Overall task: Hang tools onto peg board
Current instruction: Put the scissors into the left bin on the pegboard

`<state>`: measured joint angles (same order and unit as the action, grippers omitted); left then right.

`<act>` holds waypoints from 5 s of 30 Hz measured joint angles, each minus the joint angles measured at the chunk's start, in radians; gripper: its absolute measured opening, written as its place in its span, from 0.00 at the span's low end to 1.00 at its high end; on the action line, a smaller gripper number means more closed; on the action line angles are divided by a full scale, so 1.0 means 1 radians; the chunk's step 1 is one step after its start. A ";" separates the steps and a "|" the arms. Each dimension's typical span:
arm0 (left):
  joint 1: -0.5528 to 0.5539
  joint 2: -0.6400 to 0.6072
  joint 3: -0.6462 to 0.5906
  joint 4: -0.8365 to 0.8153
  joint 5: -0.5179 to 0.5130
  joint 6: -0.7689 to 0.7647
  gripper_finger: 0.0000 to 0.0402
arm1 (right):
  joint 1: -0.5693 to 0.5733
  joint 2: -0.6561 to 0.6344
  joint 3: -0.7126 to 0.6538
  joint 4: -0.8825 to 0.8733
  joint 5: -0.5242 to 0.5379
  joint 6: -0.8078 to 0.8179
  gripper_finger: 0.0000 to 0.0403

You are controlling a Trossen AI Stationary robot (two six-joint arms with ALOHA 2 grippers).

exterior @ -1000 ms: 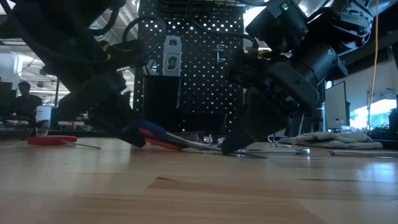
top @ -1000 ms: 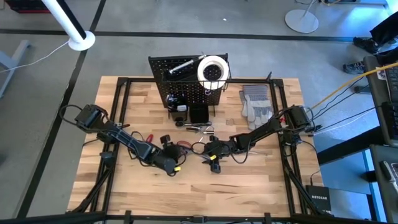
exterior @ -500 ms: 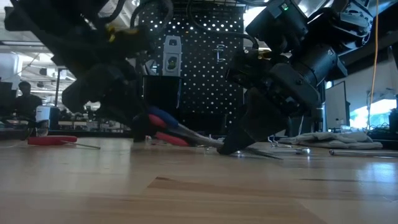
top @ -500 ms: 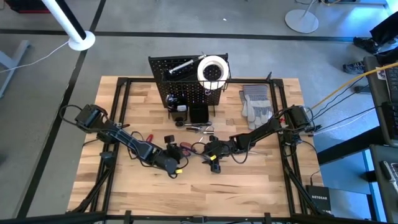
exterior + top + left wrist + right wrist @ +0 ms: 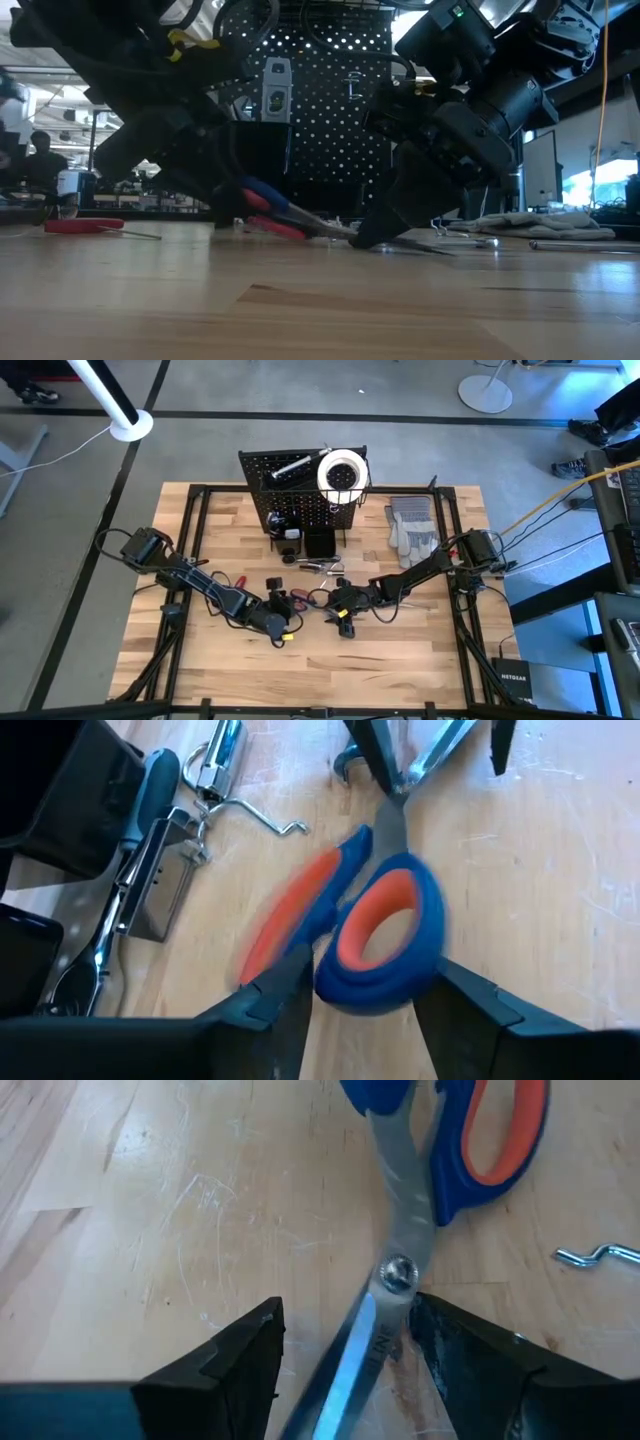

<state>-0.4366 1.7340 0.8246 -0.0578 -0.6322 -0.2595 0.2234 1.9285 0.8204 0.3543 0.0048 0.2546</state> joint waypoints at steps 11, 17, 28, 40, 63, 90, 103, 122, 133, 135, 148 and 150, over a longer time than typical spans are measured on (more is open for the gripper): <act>0.000 0.000 0.000 0.097 0.000 0.013 0.39 | 0.000 0.028 0.001 0.019 0.038 -0.003 0.48; 0.010 0.000 -0.001 0.129 -0.003 0.035 0.32 | -0.001 0.036 0.000 0.021 0.038 -0.020 0.32; 0.011 -0.002 -0.001 0.126 0.004 0.030 0.20 | -0.001 0.034 0.001 0.019 0.065 -0.018 0.10; -0.003 -0.196 0.037 -0.165 0.056 -0.158 0.42 | -0.002 -0.116 -0.008 -0.105 0.061 -0.028 0.09; -0.080 -0.523 -0.391 0.763 -0.061 -0.032 0.48 | -0.023 -0.330 -0.002 0.246 -0.024 -0.026 0.09; 0.103 -0.416 -0.267 0.876 0.305 0.122 0.48 | -0.042 -0.223 -0.001 0.403 -0.051 -0.001 0.09; 0.174 -0.411 -0.267 0.931 0.372 0.114 0.34 | -0.042 -0.223 -0.001 0.406 -0.050 -0.003 0.09; 0.132 -0.646 -0.268 0.691 0.266 0.235 0.07 | -0.024 -0.403 0.000 0.113 -0.108 -0.094 0.39; 0.058 -1.037 -0.268 0.284 -0.199 0.292 0.07 | 0.048 -0.494 0.000 -0.103 0.082 -0.133 0.41; 0.059 -1.071 -0.268 0.278 -0.233 0.329 0.07 | 0.048 -0.482 0.000 -0.112 0.082 -0.132 0.41; 0.238 -1.084 -0.268 0.278 -0.229 0.423 0.07 | 0.045 -0.428 0.000 -0.068 0.084 -0.130 0.41; 0.282 -1.067 -0.268 0.277 -0.192 0.410 0.07 | 0.045 -0.418 0.000 -0.060 0.084 -0.130 0.41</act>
<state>-0.1542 0.6669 0.5568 0.2193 -0.8246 0.1503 0.2684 1.5106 0.8200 0.2939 0.0887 0.1251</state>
